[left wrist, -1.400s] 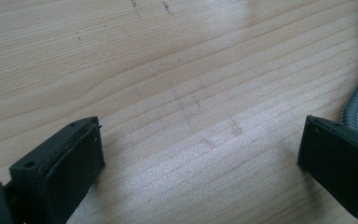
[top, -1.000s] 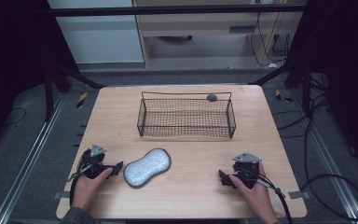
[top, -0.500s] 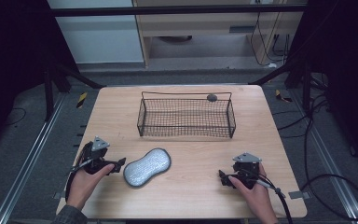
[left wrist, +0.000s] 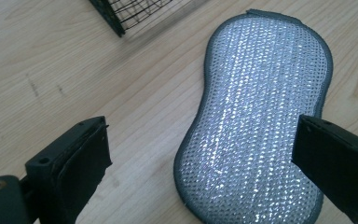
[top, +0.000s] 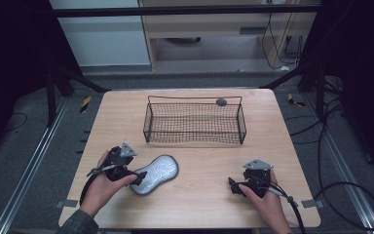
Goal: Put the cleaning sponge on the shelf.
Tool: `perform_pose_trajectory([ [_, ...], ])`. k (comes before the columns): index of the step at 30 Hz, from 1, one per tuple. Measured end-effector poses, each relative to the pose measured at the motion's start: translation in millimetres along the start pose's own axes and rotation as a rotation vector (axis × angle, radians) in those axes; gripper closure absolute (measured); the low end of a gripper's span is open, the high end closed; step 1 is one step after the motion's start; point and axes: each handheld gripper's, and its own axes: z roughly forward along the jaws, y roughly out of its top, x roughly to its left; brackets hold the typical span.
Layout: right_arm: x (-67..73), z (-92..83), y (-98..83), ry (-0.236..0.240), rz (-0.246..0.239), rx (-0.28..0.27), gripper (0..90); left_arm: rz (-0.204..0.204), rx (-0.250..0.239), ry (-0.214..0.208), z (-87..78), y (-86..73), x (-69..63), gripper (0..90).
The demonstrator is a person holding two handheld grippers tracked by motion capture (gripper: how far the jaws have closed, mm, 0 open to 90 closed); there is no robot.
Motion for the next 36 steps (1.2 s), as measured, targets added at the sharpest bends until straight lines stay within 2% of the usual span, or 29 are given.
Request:
perform_pose_trajectory([
  [3, 0.0, 0.0, 0.0, 0.0, 0.0, 0.0, 0.4, 0.013, 0.016, -0.002, 3.8, 4.2, -4.8, 3.5],
  [6, 0.2, -0.1, 0.0, 0.002, 0.002, -0.001, 0.4, 0.046, 0.045, -0.027, 12.6, 10.6, -14.4, 3.5],
  [12, 0.1, -0.1, 0.0, 0.003, 0.001, -0.001, 0.4, 0.07, 0.073, -0.053, 19.1, 18.2, -19.1, 3.6],
  [13, 0.1, -0.1, 0.0, 0.003, 0.001, 0.0, 0.4, 0.083, 0.09, -0.061, 22.1, 19.6, -19.8, 3.5],
  [19, 0.1, -0.1, 0.0, 0.005, -0.001, -0.001, 0.4, 0.094, 0.113, -0.075, 32.2, 19.9, -21.6, 3.5],
  [26, 0.6, -0.2, -0.1, 0.009, -0.001, 0.0, 0.4, 0.111, 0.133, -0.121, 40.6, 22.9, -29.0, 3.4],
  [30, 0.4, -0.3, 0.0, 0.011, -0.006, 0.0, 0.4, 0.122, 0.146, -0.12, 45.3, 24.2, -30.8, 3.3],
  [36, 1.2, -0.6, -0.2, 0.016, -0.002, 0.001, 0.4, 0.118, 0.149, -0.117, 52.0, 23.6, -32.2, 3.4],
])
